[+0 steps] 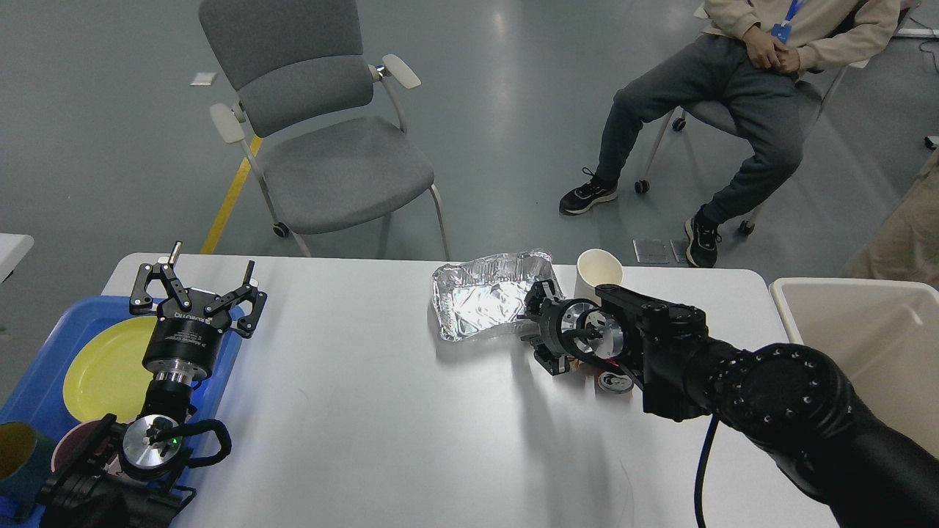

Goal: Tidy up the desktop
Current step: 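Grasp the edge of the foil tray with the right gripper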

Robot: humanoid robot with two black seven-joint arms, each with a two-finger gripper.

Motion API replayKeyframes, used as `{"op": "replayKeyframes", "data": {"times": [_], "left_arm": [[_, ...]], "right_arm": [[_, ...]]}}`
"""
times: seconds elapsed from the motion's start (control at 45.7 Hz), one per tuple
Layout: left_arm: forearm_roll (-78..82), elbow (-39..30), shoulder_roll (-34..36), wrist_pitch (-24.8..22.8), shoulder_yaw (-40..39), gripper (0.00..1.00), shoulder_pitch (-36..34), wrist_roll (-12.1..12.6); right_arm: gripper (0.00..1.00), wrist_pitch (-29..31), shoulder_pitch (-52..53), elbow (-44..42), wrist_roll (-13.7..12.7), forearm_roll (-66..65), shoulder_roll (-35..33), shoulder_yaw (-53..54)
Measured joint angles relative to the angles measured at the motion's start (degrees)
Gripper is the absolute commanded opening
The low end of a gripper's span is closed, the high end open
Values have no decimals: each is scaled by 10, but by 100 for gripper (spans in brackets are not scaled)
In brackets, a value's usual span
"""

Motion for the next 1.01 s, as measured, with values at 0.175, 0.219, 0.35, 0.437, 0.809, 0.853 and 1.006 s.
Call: {"op": "replayKeyframes", "data": {"times": [0.175, 0.219, 0.35, 0.437, 0.809, 0.853, 1.006], "left_arm": [[0, 0, 0, 0, 0, 96, 0, 0], [0, 0, 0, 0, 0, 96, 0, 0], [0, 0, 0, 0, 0, 96, 0, 0], [0, 0, 0, 0, 0, 96, 0, 0], [0, 0, 0, 0, 0, 96, 0, 0], [0, 0, 0, 0, 0, 96, 0, 0], [0, 0, 0, 0, 0, 96, 0, 0]], "right_arm": [[35, 0, -5, 3, 7, 0, 0, 0], [35, 0, -5, 3, 8, 0, 0, 0], [35, 0, -5, 3, 9, 0, 0, 0], [35, 0, -5, 2, 9, 0, 0, 0], [30, 2, -9, 6, 16, -10, 0, 0], [30, 2, -12, 7, 16, -14, 0, 0], [28, 2, -21, 8, 16, -22, 0, 0]]}}
